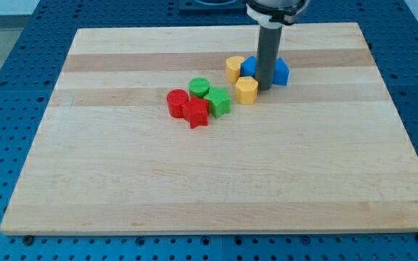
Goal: Slide the blue triangle towards the top right side of the board
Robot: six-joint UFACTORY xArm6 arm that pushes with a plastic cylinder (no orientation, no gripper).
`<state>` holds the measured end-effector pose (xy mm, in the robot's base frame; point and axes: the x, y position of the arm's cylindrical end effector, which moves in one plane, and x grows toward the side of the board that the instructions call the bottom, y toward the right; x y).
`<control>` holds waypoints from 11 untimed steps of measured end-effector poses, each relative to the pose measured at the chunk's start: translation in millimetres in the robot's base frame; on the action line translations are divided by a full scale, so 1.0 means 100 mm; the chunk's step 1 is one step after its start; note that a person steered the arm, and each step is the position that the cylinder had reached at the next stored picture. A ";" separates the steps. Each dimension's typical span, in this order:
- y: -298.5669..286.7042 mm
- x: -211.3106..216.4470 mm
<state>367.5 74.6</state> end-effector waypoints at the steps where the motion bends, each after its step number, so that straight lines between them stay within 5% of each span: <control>1: -0.18 0.08; 3: -0.22 0.09; 5: 0.38 -0.10; 11: 0.54 -1.08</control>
